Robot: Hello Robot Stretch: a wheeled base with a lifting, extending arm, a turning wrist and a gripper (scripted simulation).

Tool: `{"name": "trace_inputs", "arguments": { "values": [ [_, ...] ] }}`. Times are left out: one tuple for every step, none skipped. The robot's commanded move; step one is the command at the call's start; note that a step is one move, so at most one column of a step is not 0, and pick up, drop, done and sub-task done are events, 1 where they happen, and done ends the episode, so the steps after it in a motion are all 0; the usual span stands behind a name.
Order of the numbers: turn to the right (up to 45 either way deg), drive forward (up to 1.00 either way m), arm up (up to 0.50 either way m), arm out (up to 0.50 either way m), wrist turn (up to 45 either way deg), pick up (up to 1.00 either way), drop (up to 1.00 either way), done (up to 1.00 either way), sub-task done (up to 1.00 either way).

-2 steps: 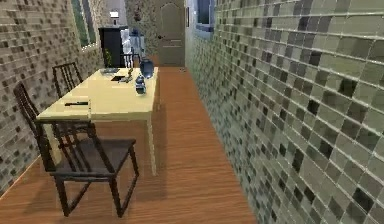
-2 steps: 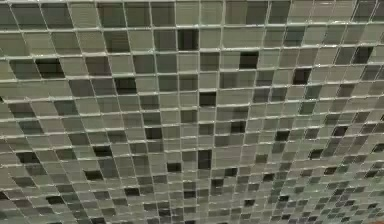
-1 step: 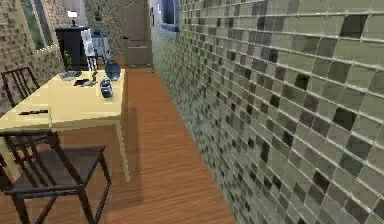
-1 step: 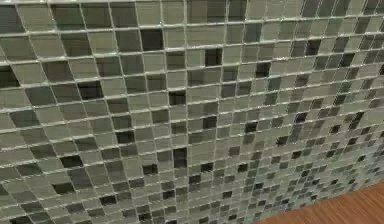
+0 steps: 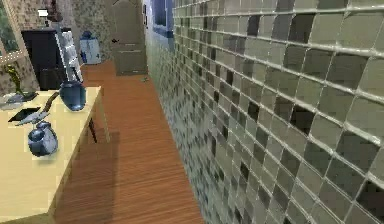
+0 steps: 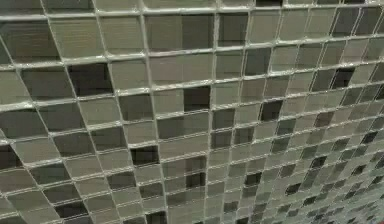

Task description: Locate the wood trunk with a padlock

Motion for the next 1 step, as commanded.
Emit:
{"name": "trace_inputs", "arguments": {
  "values": [
    [39.0, 0.0, 0.0, 0.0, 0.0, 0.0, 0.0, 0.0, 0.0]
  ]
}}
